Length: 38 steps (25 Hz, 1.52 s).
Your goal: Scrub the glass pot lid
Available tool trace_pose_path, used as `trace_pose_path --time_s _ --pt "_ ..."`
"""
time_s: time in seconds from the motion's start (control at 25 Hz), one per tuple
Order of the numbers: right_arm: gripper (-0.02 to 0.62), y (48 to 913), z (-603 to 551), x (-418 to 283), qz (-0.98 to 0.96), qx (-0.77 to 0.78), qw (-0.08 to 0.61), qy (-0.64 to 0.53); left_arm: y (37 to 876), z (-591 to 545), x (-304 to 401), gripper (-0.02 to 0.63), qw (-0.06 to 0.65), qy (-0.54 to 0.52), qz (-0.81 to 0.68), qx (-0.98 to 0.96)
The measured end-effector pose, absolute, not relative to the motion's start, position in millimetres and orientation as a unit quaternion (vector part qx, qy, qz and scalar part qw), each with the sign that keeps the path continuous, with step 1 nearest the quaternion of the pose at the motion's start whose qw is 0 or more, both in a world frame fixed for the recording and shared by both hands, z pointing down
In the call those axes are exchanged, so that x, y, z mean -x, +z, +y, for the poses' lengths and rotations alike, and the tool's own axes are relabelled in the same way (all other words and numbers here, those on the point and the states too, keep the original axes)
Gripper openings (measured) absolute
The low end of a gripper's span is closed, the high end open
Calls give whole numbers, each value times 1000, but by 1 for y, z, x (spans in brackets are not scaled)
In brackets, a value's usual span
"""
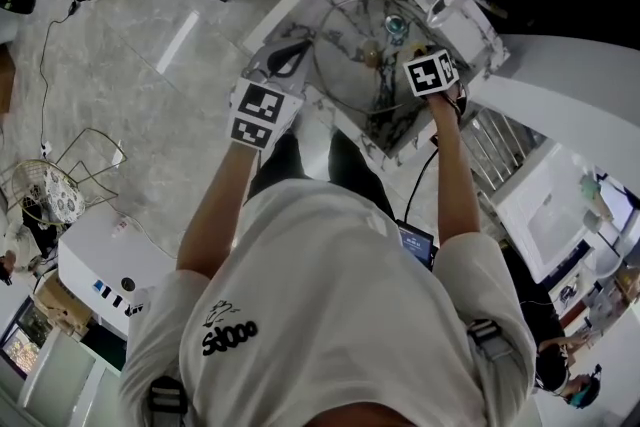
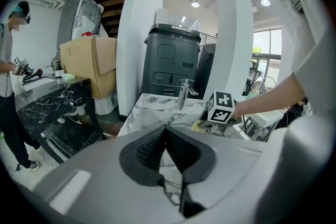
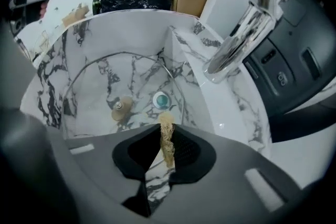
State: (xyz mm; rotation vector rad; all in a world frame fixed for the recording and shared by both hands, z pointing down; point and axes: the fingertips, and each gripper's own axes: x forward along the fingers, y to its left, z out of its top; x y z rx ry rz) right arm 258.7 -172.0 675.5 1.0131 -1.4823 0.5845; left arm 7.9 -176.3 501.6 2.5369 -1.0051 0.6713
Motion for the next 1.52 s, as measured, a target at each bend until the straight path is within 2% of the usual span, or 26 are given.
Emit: trace_pose_path --time_s 0.2,0.4,0.6,0.88,1.12,1.36,1.52 --pt "52 664 -174 -271 -595 -399 686 130 501 -176 -6 11 165 233 -349 -893" --pt "51 687 -135 -243 -603 -290 729 141 499 -172 -6 11 163 231 -347 -895" --pt "51 697 -90 -204 -623 -195 732 196 501 -165 4 11 167 229 -350 -893" --pt "52 695 -71 -134 -690 -184 619 326 497 -154 15 11 166 226 -352 -893" --pt "54 688 -78 -107 -714 -215 541 389 506 -143 29 11 170 230 -357 -889" --pt "52 668 -98 -82 -742 -251 441 439 502 -134 36 11 167 228 -350 -893" --pt "51 647 -110 -87 -751 -305 423 405 497 -134 39 11 160 220 -340 -900"
